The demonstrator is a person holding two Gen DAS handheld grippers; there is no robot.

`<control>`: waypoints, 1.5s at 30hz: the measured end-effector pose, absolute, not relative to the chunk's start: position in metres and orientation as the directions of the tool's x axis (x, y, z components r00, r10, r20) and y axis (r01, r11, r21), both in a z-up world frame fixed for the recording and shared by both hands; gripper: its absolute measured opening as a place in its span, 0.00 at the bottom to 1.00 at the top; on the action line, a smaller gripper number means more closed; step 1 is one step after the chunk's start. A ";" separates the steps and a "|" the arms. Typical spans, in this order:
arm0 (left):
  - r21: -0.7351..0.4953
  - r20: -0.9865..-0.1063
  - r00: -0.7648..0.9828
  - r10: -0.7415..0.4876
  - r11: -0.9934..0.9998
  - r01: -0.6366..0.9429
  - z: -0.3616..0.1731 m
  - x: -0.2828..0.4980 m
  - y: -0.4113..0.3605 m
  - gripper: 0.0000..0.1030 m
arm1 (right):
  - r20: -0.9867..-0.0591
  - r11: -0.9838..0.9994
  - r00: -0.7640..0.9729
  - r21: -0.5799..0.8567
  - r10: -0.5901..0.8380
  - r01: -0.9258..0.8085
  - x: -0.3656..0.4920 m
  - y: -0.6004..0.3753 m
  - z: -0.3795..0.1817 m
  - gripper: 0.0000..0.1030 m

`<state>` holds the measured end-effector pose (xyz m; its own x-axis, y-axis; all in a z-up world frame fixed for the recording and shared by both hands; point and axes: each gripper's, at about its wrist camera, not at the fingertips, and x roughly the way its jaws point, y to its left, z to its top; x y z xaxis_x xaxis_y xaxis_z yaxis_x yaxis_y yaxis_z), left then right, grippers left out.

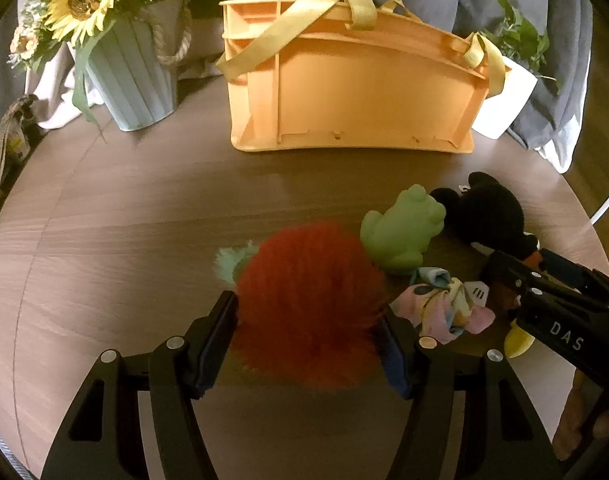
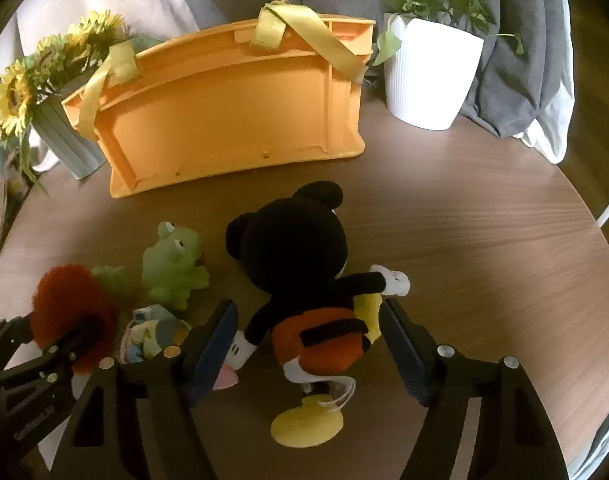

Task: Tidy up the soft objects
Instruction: 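Grasp the red pompom with the left tool while the right tool grasps the Mickey plush, then carry the red pompom and Mickey plush with both tools over the orange crate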

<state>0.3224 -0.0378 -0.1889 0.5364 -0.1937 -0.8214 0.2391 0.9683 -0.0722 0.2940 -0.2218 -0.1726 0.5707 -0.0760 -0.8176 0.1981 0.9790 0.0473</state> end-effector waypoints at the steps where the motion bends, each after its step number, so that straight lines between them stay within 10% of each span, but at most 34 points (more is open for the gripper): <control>1: -0.070 -0.822 0.536 -0.193 0.968 0.240 -0.190 0.323 -0.038 0.61 | -0.820 0.979 0.567 0.048 -0.075 0.198 0.295 -0.222 -0.174 0.69; 14: -0.062 -0.796 0.568 -0.211 0.961 0.270 -0.180 0.315 -0.035 0.38 | -0.827 0.983 0.559 0.047 -0.062 0.179 0.293 -0.218 -0.175 0.43; 45: -0.064 -0.642 0.699 -0.316 0.930 0.362 -0.100 0.279 -0.037 0.37 | -0.689 0.968 0.711 0.056 -0.140 0.245 0.246 -0.221 -0.098 0.41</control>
